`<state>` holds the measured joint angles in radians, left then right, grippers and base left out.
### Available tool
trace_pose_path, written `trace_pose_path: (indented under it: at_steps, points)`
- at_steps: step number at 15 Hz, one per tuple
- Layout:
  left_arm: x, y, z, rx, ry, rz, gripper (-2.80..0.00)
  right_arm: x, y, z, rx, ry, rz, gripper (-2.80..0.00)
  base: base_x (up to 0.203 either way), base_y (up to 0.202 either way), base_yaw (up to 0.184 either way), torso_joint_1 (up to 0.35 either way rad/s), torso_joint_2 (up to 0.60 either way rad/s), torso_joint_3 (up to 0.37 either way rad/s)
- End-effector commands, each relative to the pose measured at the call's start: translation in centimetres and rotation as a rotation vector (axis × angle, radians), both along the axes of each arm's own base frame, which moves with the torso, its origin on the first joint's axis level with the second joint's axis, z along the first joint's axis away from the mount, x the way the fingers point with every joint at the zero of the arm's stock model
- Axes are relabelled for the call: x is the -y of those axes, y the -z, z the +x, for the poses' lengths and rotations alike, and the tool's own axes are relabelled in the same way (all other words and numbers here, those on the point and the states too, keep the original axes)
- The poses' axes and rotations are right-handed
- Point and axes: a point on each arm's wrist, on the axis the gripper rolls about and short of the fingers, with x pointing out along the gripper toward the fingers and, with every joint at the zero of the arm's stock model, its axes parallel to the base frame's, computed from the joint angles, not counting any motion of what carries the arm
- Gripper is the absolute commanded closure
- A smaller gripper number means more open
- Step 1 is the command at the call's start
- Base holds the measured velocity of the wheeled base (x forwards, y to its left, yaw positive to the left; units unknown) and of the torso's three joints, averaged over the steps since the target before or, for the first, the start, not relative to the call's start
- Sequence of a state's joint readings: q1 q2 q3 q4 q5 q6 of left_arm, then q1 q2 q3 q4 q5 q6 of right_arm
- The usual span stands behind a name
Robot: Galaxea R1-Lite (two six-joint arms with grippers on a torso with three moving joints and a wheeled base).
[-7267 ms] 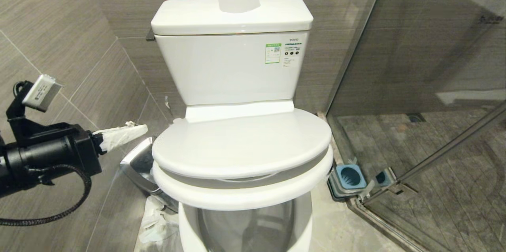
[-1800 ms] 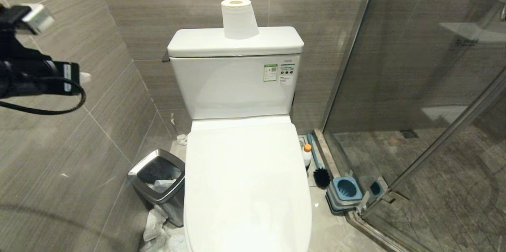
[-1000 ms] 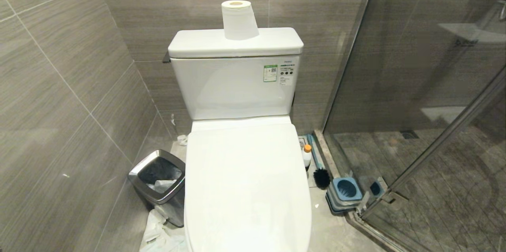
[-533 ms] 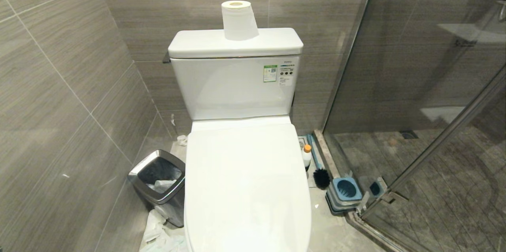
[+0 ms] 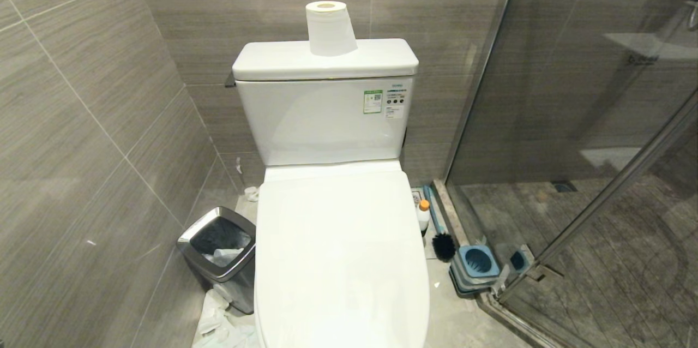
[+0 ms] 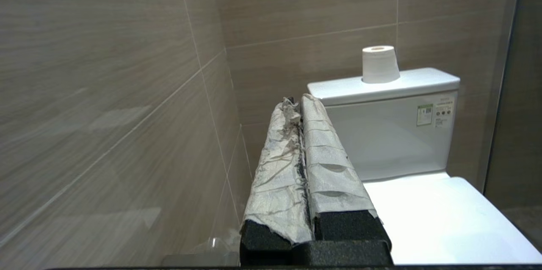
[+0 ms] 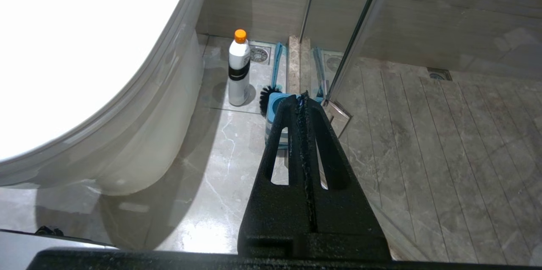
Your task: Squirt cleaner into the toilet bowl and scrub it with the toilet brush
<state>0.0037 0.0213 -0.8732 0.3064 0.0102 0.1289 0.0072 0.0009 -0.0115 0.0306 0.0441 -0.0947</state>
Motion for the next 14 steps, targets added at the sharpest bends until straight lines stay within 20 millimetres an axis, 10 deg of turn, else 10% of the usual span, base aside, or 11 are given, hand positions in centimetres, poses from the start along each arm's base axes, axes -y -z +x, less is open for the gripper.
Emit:
trace_pose_path:
  at_steps: [1,8,14]
  points:
    - [-0.1,0.3,-0.6,0.022,-0.013,-0.023,0.0,0.0,0.0,0.0,-0.001,-0.001,-0.001,0.0,0.0,0.0,0.0,0.0,0.0,0.0]
    - [-0.1,1.5,1.2,-0.052,0.002,-0.103,0.0,0.0,0.0,0.0,-0.001,-0.002,-0.001,0.0,0.0,0.0,0.0,0.0,0.0,0.0]
    - [-0.1,6.4,8.4,-0.088,-0.022,-0.051,0.0,0.0,0.0,0.0,0.0,-0.001,-0.002,0.0,0.0,0.0,0.0,0.0,0.0,0.0]
